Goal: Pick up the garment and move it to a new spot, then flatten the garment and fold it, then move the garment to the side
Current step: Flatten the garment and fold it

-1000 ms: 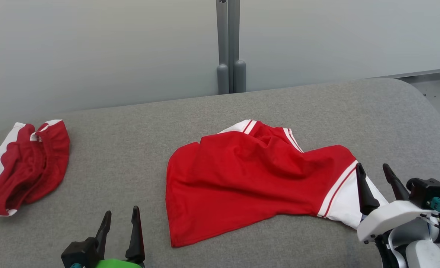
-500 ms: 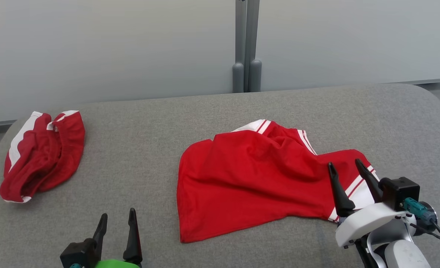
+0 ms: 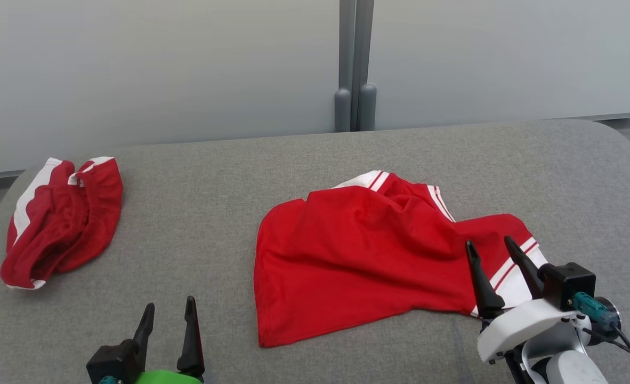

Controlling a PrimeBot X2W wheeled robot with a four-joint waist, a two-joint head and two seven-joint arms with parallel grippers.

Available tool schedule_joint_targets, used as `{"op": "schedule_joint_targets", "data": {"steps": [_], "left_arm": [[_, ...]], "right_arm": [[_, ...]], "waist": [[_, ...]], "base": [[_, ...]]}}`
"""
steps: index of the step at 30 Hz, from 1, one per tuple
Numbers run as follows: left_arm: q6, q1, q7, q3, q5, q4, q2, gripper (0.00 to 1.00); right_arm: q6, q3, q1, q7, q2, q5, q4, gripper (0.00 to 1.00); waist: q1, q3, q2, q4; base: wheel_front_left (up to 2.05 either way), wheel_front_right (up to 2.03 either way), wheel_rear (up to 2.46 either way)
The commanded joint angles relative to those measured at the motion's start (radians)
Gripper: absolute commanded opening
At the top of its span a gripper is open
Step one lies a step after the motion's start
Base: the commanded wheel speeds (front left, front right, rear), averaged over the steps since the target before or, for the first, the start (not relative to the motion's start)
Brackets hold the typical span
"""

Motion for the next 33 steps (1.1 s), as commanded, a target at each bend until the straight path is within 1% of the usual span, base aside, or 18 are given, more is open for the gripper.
{"op": "schedule_joint_targets", "data": {"steps": [1,12,19,22,27,33], "left_arm": [[0.006,0.008,0.000,-0.001,0.003,-0.005,0.007,1.00],[0.009,0.005,0.007,-0.009,-0.001,-0.012,0.011,1.00],[-0.003,0.004,0.030,-0.026,-0.005,-0.001,0.014,1.00],[-0.022,0.009,0.054,-0.041,-0.035,0.004,-0.005,1.00],[-0.067,0.006,0.123,-0.096,-0.060,0.035,-0.022,1.00],[-0.115,-0.035,0.181,-0.153,-0.088,0.128,-0.067,1.00]], "right_arm": [[0.000,-0.001,-0.007,-0.007,-0.003,0.005,0.002,1.00],[0.000,-0.002,-0.015,-0.010,-0.003,0.006,0.005,1.00],[0.000,-0.008,-0.017,-0.010,-0.003,0.005,0.004,1.00],[0.000,-0.012,-0.014,-0.010,-0.003,0.010,0.006,1.00],[0.000,-0.017,-0.008,-0.014,-0.003,0.018,0.010,1.00],[0.000,-0.020,-0.017,-0.016,-0.003,0.023,0.013,1.00]], "waist": [[0.0000,0.001,0.0040,0.000],[0.0000,0.006,0.0040,0.002],[0.0000,0.010,0.0040,0.000],[0.0000,0.014,0.0040,-0.002],[0.0000,0.021,0.0040,-0.003],[0.0000,0.028,0.0040,-0.010]], "base": [[0.00,0.00,0.00],[0.00,0.00,0.00],[0.00,0.00,0.00],[0.00,0.00,0.00],[0.00,0.00,0.00],[0.00,0.00,0.00]]}}
